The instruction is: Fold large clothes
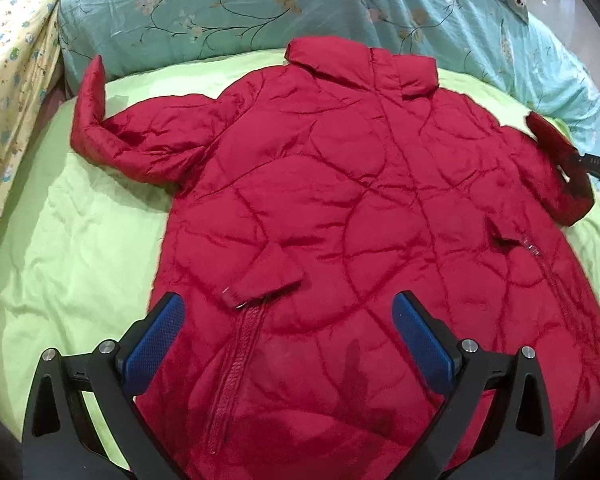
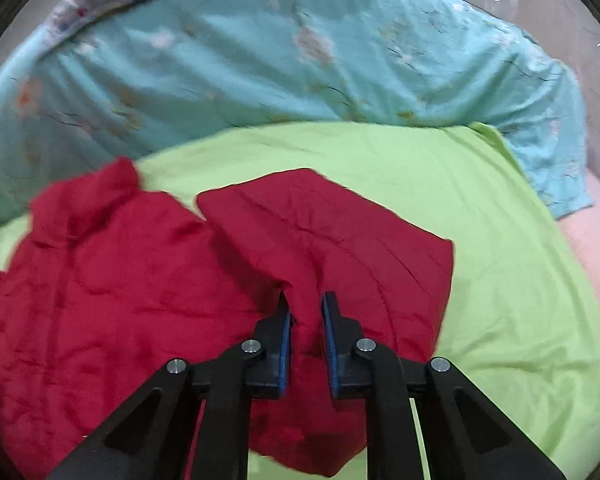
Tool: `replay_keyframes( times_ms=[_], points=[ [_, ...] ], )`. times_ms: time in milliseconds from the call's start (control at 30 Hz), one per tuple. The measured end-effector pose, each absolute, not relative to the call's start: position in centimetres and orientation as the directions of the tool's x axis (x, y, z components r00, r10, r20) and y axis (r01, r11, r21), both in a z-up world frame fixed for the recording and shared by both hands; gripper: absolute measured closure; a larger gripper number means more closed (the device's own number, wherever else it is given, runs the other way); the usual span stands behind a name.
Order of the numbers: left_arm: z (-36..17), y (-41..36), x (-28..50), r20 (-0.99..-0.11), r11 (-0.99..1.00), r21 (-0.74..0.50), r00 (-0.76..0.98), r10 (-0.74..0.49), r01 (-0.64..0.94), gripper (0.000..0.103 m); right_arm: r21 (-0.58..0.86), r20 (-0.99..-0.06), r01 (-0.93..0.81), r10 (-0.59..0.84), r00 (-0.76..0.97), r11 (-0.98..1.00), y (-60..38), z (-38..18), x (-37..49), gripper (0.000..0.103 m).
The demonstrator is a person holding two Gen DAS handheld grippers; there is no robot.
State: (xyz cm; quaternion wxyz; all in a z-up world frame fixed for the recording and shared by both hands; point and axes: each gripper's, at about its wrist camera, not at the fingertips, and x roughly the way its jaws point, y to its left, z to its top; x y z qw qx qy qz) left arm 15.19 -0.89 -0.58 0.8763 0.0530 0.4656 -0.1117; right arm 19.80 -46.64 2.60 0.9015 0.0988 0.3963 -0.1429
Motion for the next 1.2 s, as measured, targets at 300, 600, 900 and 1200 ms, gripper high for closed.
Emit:
replay_keyframes(
  times_ms=[300, 600, 900, 1200],
  points=[
    [-0.8, 0.2, 15.8, -0.825, 0.963, -0.121, 0.515, -0.231, 0.239, 0.000, 0.231, -0.668, 0.069, 0.107, 0.736, 0.970, -36.8, 4.7, 22.5, 0.090],
    [0.0, 2.4, 16.6, -0.797, 0.952, -0.201, 0.526, -0.296, 0.232, 0.000, 0.282, -0.680, -0.146, 0.305, 0.666, 0.948, -26.0, 1.8, 24.8, 0.090],
    [-0.5, 2.5, 19.0, -0.780, 0.911, -0.314, 0.474, -0.408, 0.268, 0.000, 0.254, -0.671, -0.309, 0.397, 0.626, 0.916, -21.0, -0.3, 24.9, 0.090],
    [-0.3, 1.2, 25.4, -0.723, 0.812, -0.508, 0.369, -0.584, 0.289, 0.000, 0.217, -0.693, -0.386, 0.420, 0.586, 0.897, -18.9, -1.9, 24.7, 0.086]
  ],
)
